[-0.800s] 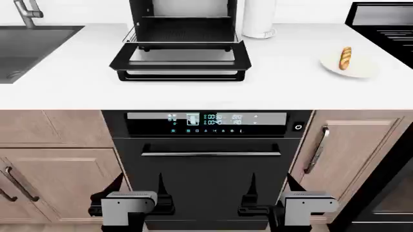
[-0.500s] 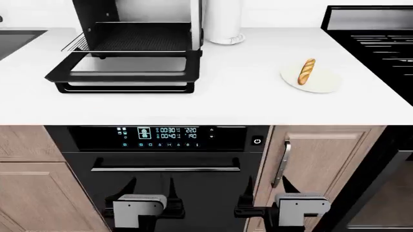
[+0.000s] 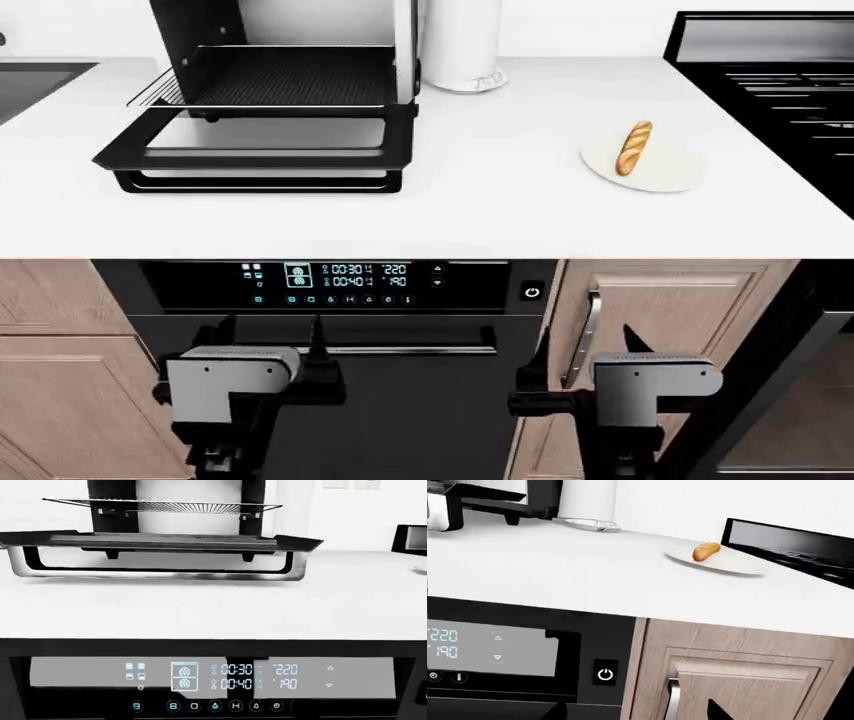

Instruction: Place the baguette on the rack of the toaster oven.

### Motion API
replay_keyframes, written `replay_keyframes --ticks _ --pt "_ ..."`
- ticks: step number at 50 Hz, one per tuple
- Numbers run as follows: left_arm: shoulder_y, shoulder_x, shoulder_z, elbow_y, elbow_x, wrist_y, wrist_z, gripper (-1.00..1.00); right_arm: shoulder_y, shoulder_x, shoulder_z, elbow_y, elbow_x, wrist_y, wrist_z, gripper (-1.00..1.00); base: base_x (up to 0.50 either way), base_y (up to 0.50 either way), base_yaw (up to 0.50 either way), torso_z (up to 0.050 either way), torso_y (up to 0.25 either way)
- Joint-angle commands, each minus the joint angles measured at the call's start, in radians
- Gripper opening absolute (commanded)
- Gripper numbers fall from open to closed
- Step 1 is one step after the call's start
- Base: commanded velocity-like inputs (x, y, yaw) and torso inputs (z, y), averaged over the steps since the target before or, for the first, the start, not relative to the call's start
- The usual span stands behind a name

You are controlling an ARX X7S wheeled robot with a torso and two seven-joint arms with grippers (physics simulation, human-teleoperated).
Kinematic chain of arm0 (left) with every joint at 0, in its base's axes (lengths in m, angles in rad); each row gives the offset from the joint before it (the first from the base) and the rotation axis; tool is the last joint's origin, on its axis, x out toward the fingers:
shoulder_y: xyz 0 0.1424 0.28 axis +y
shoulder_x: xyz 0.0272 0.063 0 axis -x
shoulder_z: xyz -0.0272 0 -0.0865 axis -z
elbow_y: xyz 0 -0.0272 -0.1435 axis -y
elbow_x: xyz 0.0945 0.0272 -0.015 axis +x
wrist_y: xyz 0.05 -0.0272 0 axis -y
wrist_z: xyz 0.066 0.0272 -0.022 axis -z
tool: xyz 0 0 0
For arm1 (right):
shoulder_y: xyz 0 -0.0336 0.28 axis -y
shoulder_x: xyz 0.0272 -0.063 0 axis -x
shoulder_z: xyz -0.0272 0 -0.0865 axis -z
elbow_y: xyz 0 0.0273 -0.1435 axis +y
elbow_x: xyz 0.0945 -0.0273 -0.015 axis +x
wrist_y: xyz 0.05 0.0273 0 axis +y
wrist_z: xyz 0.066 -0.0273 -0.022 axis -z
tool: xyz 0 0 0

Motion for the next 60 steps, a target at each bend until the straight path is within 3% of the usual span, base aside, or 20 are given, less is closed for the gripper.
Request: replay_keyframes --ticks 1,4,20,31,33,39,42,48,60 --pt "-0.153 -0.051 -0.103 0.332 -0.069 -0.4 -0.01 1.0 0.124 0.026 0.003 -0.416 -0.09 0.506 -0.039 1.0 0.0 0.0 0.0 0.0 0.0" --pt "-0.224 -0.065 -0.131 0.372 -0.104 -0.504 -0.014 1.0 0.191 0.049 -0.01 -0.486 -0.112 0.628 -0.053 1.0 0.0 0.0 0.0 0.0 0.0" --pt "-0.442 -0.129 -0.187 0.375 -0.169 -0.714 -0.014 1.0 0.462 0.109 -0.053 -0.614 -0.133 1.021 -0.11 1.0 0.0 0.0 0.0 0.0 0.0" --pt "-0.582 -0.158 -0.228 0.363 -0.203 -0.837 -0.02 1.0 0.584 0.121 -0.062 -0.653 -0.151 1.161 -0.168 1.0 0.12 0.0 0.0 0.0 0.0" --pt "-0.613 -0.159 -0.24 0.363 -0.217 -0.874 -0.019 1.0 0.592 0.098 -0.062 -0.646 -0.227 1.161 -0.237 1.0 0.36 0.0 0.0 0.0 0.0" --pt "-0.695 -0.186 -0.252 0.339 -0.237 -0.958 -0.015 1.0 0.685 -0.036 -0.212 -0.529 -1.061 1.16 -0.891 1.0 0.43 0.0 0.0 0.0 0.0" --pt "-0.741 -0.195 -0.275 0.348 -0.258 -1.022 -0.008 1.0 0.722 -0.056 -0.227 -0.487 -1.24 1.156 -1.051 1.0 0.45 0.0 0.0 0.0 0.0" --pt "-0.798 -0.2 -0.324 0.369 -0.289 -1.104 -0.003 1.0 0.75 -0.07 -0.222 -0.449 -1.355 1.141 -1.162 1.0 0.46 0.0 0.0 0.0 0.0" --pt "-0.816 -0.238 -0.348 0.344 -0.283 -1.091 -0.005 1.0 0.765 -0.079 -0.213 -0.43 -1.392 1.142 -1.211 1.0 0.46 0.0 0.0 0.0 0.0"
